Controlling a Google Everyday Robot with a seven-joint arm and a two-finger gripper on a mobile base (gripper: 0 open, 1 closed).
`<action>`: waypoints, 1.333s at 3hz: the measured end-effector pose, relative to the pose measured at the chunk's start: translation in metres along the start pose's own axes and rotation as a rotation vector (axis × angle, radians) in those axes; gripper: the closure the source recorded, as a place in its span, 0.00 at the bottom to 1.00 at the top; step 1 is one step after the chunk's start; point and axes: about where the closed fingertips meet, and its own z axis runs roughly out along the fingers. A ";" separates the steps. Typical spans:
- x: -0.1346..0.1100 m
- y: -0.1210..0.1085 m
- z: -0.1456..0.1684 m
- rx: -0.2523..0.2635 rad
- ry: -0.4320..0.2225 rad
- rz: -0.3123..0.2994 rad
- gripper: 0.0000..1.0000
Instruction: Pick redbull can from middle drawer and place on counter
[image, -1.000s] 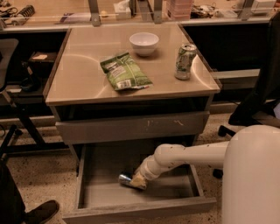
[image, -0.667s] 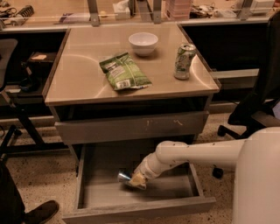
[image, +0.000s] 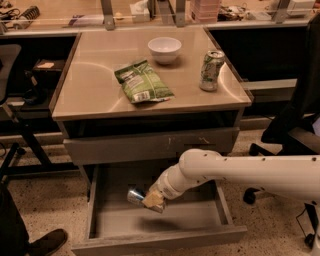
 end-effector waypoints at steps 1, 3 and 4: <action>-0.029 0.025 -0.038 0.018 -0.014 -0.004 1.00; -0.108 0.091 -0.109 0.068 -0.047 -0.105 1.00; -0.146 0.115 -0.136 0.098 -0.057 -0.170 1.00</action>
Offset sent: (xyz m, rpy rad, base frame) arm -0.0443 0.0435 0.1718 0.0255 -0.1180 0.0044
